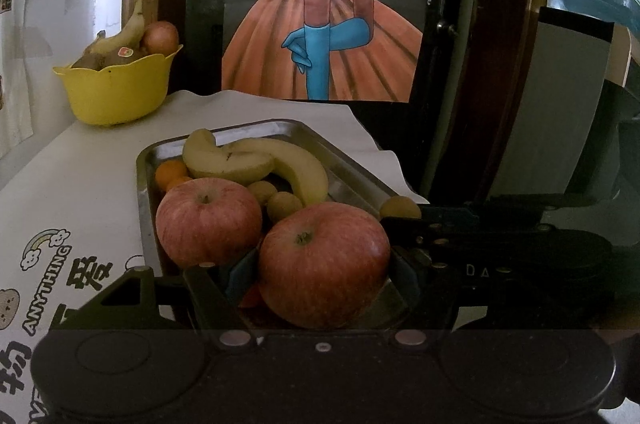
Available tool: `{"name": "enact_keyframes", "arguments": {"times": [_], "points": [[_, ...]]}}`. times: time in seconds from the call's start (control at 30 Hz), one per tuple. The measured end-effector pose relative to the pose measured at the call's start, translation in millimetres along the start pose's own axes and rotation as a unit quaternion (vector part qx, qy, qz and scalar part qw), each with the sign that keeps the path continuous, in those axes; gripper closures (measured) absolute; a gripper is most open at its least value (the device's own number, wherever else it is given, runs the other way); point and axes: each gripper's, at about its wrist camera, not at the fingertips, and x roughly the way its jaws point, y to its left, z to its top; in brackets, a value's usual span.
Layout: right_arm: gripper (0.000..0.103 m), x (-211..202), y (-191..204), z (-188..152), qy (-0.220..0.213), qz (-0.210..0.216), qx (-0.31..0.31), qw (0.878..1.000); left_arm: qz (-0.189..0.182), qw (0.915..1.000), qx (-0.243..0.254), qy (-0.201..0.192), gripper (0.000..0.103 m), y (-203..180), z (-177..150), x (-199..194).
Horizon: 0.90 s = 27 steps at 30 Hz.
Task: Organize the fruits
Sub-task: 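Lower the apple into the tray with the left tool while the right tool releases the kiwi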
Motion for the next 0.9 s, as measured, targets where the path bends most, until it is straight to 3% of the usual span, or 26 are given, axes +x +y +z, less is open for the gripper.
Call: {"name": "enact_keyframes", "arguments": {"times": [0.33, 0.5, 0.9], "points": [[0.072, -0.2, -0.4, 0.0, 0.0, 0.0, 0.0, 1.0, -0.004, 1.0, 0.003, 0.001, 0.031, 0.7, -1.9, -1.7], [0.067, -2.1, -0.7, -0.4, -0.002, -0.001, 0.002, 1.0, -0.014, 0.9999, 0.001, 0.004, 0.03, 3.1, -4.0, -3.2], [0.043, -17.4, 5.7, 2.5, -0.019, -0.015, 0.003, 1.0, -0.005, 0.9998, -0.003, -0.02, 0.022, 6.7, -3.5, -25.3]]}}
